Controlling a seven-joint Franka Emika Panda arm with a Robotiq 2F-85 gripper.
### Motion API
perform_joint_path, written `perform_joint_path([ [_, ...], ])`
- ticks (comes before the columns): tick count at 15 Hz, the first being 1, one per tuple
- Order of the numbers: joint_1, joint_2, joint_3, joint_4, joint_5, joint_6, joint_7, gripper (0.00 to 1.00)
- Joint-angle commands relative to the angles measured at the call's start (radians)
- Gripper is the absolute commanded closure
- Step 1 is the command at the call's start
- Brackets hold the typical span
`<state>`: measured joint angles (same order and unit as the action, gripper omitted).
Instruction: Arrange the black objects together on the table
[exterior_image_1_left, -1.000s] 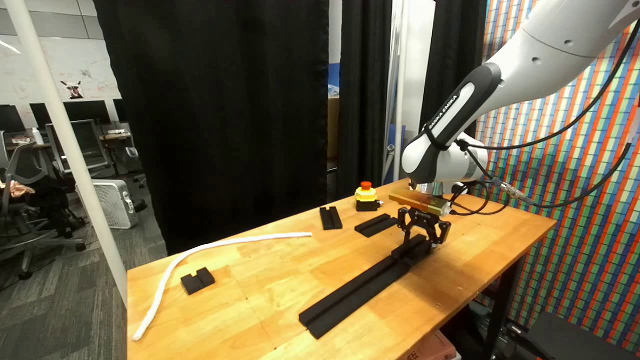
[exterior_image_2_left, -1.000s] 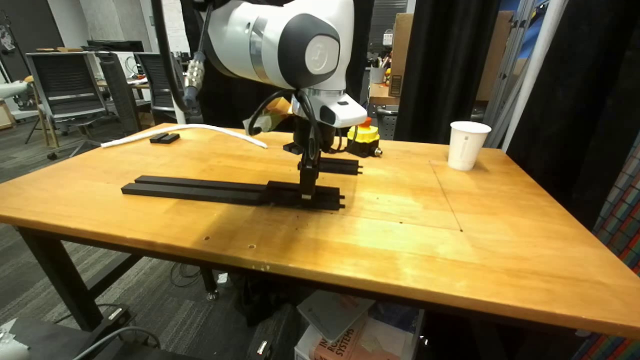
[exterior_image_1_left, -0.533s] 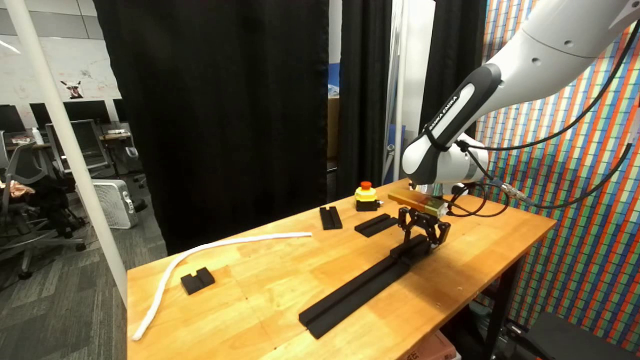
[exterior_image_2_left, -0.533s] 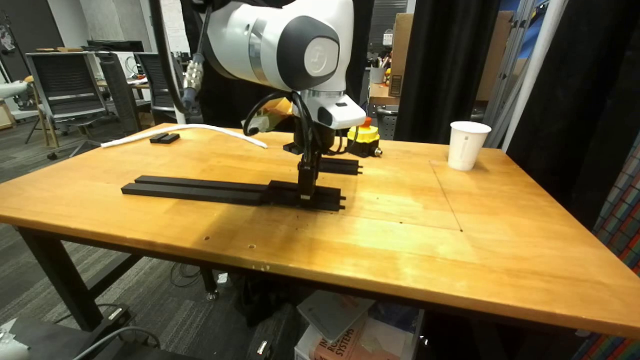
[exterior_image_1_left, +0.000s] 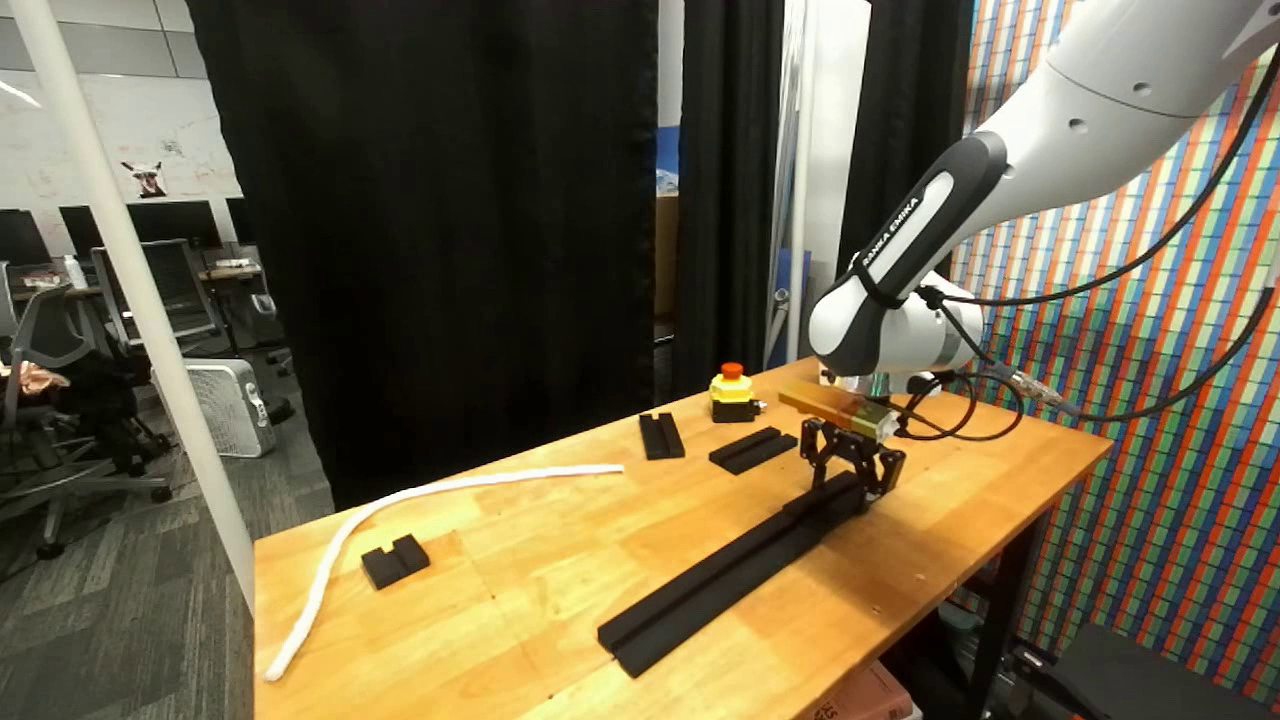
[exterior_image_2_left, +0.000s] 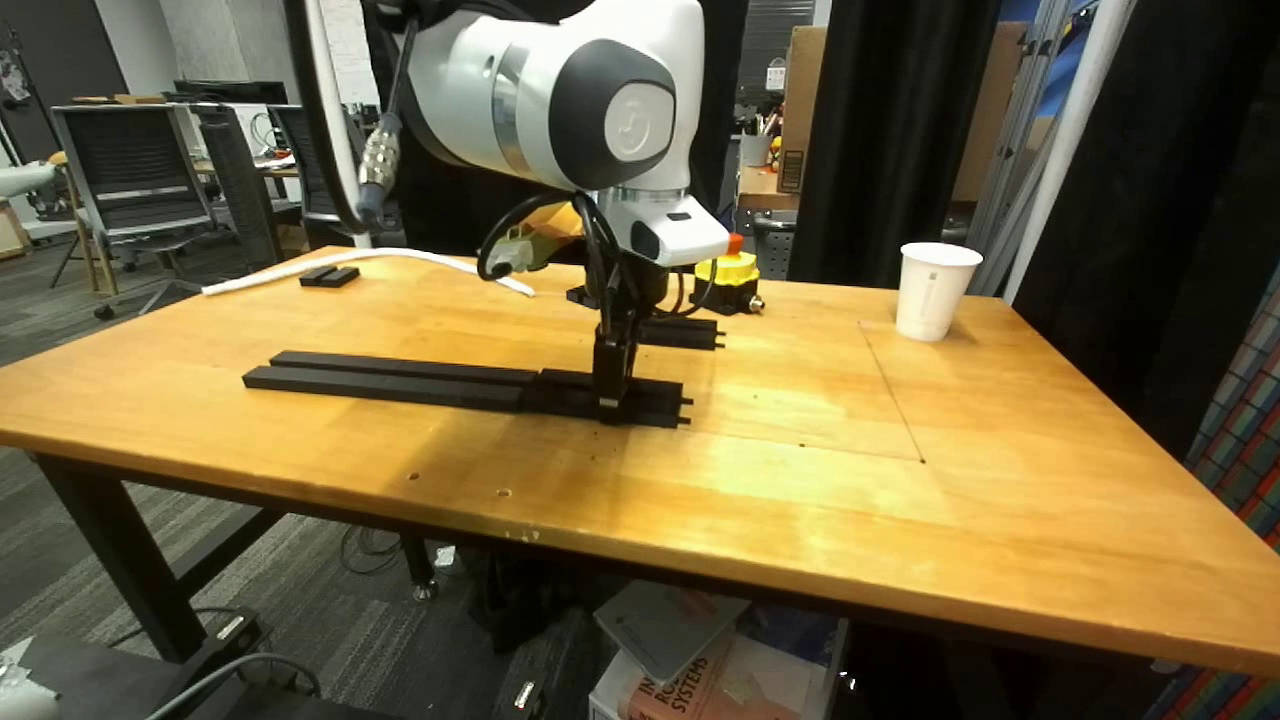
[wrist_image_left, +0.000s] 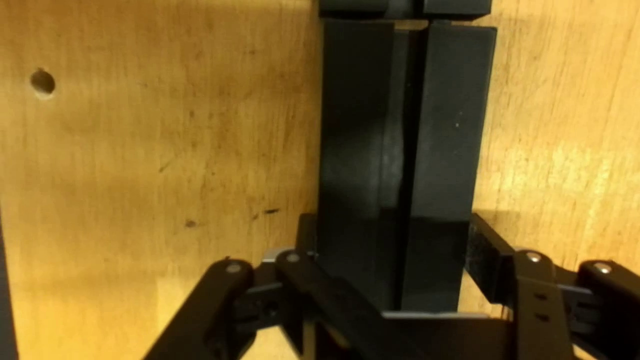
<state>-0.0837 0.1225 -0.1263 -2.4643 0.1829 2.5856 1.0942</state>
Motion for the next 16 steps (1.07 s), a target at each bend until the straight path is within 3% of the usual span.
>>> perform_joint_path([
  [1, 0.006, -0.043, -0.008, -0.041, -0.026, 0.019, 0.007, 0.53],
  [6, 0.007, -0.044, -0.002, -0.039, -0.019, 0.011, -0.002, 0.53],
  [16, 0.031, -0.058, -0.001, -0.074, -0.05, 0.044, 0.108, 0.53],
])
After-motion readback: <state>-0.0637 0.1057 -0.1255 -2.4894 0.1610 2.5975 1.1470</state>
